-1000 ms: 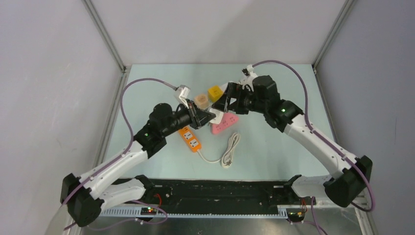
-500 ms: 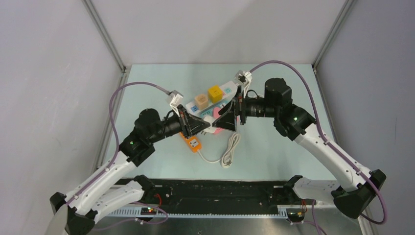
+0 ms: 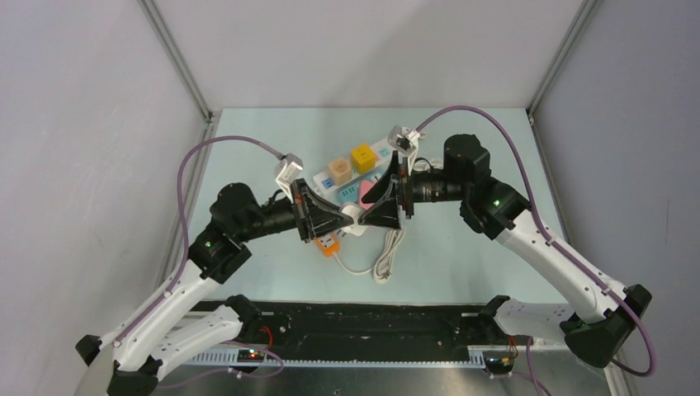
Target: Insert the plug
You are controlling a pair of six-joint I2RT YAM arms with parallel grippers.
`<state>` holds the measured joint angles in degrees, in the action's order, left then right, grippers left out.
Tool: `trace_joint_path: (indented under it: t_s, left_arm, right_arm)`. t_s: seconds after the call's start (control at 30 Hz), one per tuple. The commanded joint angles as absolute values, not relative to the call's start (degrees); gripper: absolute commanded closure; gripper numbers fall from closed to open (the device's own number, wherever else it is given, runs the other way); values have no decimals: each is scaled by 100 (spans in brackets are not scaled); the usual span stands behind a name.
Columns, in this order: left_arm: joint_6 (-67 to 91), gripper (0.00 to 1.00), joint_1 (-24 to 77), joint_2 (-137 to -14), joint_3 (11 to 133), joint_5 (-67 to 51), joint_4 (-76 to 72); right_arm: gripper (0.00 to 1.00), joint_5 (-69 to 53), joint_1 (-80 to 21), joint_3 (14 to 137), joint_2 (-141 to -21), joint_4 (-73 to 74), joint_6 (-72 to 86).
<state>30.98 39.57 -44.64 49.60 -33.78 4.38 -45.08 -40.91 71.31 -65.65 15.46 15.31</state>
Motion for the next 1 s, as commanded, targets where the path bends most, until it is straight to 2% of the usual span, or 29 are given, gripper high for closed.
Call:
trace_joint_path:
  t_s: [0.0, 0.2, 0.3, 0.4, 0.47, 0.57, 0.67, 0.73, 0.77, 0.83, 0.9, 0.97]
  left_arm:
    - [3046, 100, 3928, -4422, 5234, -3766, 443]
    - [3041, 100, 3926, -4343, 5227, -3755, 475]
    - [3047, 100, 3921, -4361, 5225, -3792, 476]
    - [3041, 100, 3922, -4388, 5229, -3811, 475]
    - [3049, 100, 3926, -4399, 5225, -3820, 476]
    - [3037, 100, 3926, -4395, 5225, -3870, 478]
    - [3028, 100, 3926, -4406, 5213, -3953, 469]
    - [3013, 100, 3932, -4411, 5196, -4023, 456]
    - [3008, 100, 3930, -4412, 5191, -4042, 448]
    - [2991, 100, 3929, -4404, 5165, -4077, 441]
    - [2976, 100, 3933, -4392, 5153, -4112, 438]
    - [2978, 100, 3929, -4402, 5151, -4147, 417]
  right_arm:
    - [27, -5592, -4066, 7154, -6632, 1314, 1236]
    - [35, -6231, -3889, 7154, -6683, 1490, 1048]
    - [46, -6291, -3865, 7155, -6707, 1422, 1107]
    - [63, -6322, -3869, 7154, -6770, 1339, 1176]
    - [67, -6309, -3874, 7154, -6821, 1330, 1187]
    - [65, -6259, -3879, 7154, -6909, 1347, 1172]
    - [47, -6234, -3915, 7155, -6974, 1379, 1106]
    - [43, -6206, -3985, 7154, -7018, 1414, 1023]
    - [45, -6206, -4031, 7154, -7050, 1419, 968]
    - [57, -6214, -4069, 7173, -7106, 1439, 919]
    - [63, -6279, -4086, 7187, -7156, 1443, 895]
    - [64, -6333, -4099, 7189, -7187, 1456, 853]
